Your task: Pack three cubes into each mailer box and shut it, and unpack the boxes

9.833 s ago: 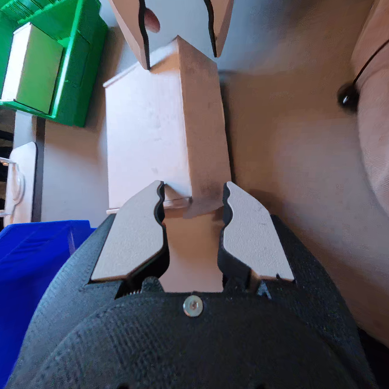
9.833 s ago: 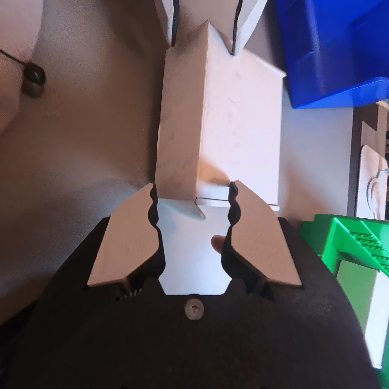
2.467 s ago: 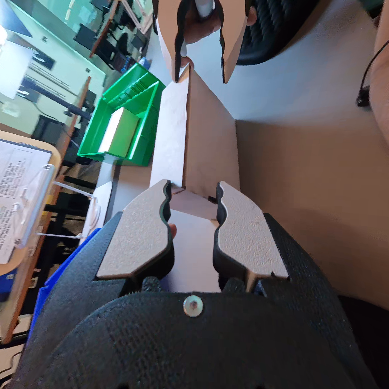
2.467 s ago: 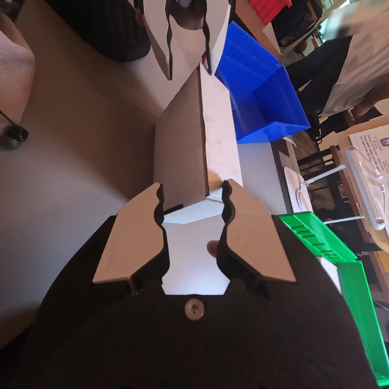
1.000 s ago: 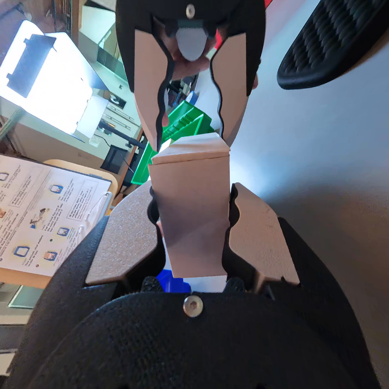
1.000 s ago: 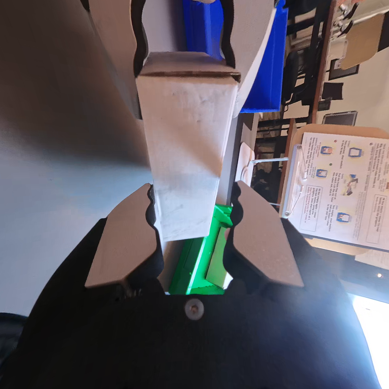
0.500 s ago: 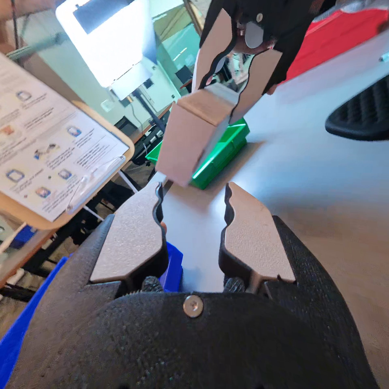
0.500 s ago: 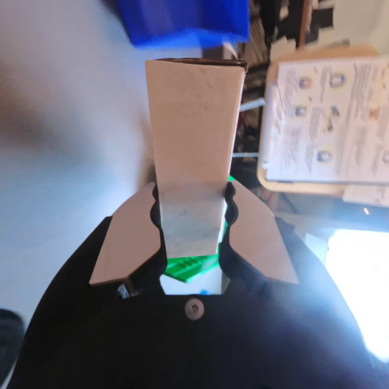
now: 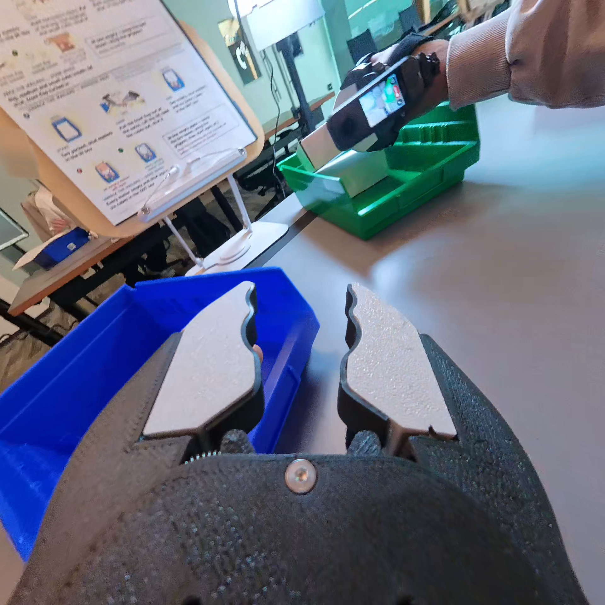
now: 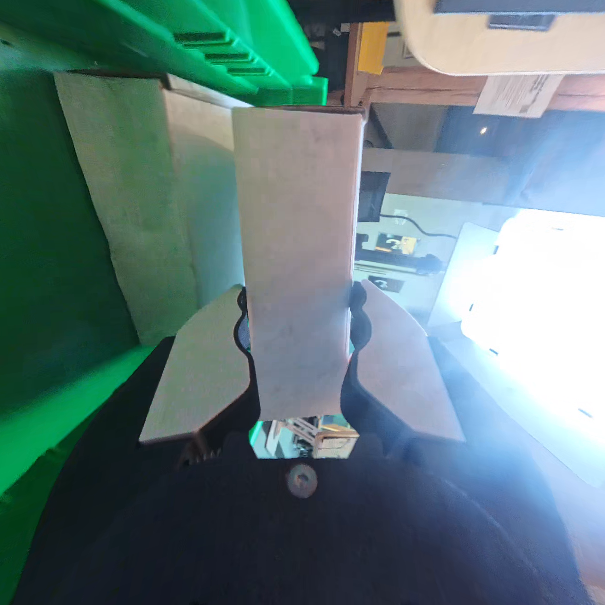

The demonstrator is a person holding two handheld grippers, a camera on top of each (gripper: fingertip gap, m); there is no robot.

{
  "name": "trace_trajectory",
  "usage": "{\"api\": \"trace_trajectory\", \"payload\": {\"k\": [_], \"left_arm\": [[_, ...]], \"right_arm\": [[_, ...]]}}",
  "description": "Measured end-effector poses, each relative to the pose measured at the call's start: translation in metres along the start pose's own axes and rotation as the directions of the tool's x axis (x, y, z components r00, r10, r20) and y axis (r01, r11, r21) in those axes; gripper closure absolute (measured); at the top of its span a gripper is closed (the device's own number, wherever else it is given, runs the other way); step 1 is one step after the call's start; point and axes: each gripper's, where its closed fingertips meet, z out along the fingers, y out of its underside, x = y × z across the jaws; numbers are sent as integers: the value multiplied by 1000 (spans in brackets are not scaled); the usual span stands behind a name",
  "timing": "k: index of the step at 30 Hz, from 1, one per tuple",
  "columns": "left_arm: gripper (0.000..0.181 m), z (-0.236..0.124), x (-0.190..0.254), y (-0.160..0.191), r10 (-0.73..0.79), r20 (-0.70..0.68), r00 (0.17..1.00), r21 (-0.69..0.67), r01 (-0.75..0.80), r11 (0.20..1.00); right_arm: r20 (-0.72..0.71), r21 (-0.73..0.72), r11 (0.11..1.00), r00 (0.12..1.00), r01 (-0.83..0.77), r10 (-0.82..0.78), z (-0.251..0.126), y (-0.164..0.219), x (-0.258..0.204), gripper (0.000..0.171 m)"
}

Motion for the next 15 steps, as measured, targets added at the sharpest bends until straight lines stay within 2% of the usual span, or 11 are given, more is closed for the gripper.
{"api": "trace_trajectory", "payload": {"k": [3, 5, 8, 10, 15], "left_arm": [[128, 3, -7, 15, -28, 4, 1000, -47, 28, 999], [127, 5, -7, 21, -36, 1, 999, -64, 36, 997], [128, 7, -7, 25, -27, 2, 1000, -78, 27, 997], [128, 8, -5, 27, -21, -2, 1000, -87, 21, 996], [130, 11, -2, 29, -19, -7, 1000, -96, 18, 995]], "right_arm": [[-44, 38, 998, 998, 46, -45, 12, -15, -13, 110], [20, 63, 998, 1000, 7, -8, 15, -21, -23, 109], [123, 136, 991, 992, 17, -33, 14, -26, -35, 101], [139, 147, 988, 988, 44, -65, 14, -21, -35, 99], [267, 131, 980, 957, -151, 112, 10, -15, -31, 98]]}}
